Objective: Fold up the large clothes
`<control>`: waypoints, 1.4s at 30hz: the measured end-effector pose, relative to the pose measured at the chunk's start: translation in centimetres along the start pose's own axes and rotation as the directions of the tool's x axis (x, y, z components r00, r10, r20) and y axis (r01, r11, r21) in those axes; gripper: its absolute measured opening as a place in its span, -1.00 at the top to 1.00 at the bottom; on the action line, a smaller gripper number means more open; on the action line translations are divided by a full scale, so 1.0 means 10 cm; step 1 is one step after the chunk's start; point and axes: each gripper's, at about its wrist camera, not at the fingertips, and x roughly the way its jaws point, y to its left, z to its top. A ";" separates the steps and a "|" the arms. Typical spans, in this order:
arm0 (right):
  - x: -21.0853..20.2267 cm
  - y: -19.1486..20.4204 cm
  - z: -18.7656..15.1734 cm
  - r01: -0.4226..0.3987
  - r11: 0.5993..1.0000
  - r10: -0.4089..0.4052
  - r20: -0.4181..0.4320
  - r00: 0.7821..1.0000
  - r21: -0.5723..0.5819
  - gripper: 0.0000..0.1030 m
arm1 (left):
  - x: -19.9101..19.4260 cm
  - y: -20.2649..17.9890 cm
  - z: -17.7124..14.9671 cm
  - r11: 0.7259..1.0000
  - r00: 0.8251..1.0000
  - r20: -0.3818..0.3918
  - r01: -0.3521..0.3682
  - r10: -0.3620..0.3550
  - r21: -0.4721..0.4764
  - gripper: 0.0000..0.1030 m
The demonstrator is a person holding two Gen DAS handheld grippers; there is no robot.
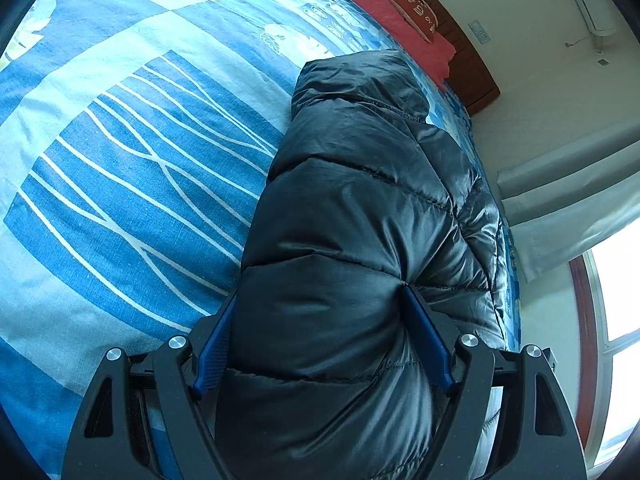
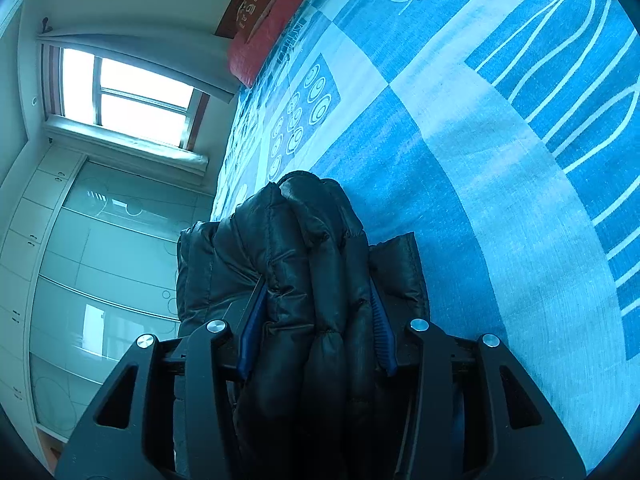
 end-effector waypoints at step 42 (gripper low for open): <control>-0.74 0.03 -0.75 -0.019 1.000 0.019 0.047 0.999 0.014 -0.19 | -0.68 0.27 -0.61 0.989 0.990 -0.002 0.142 -0.142 -0.038 -0.55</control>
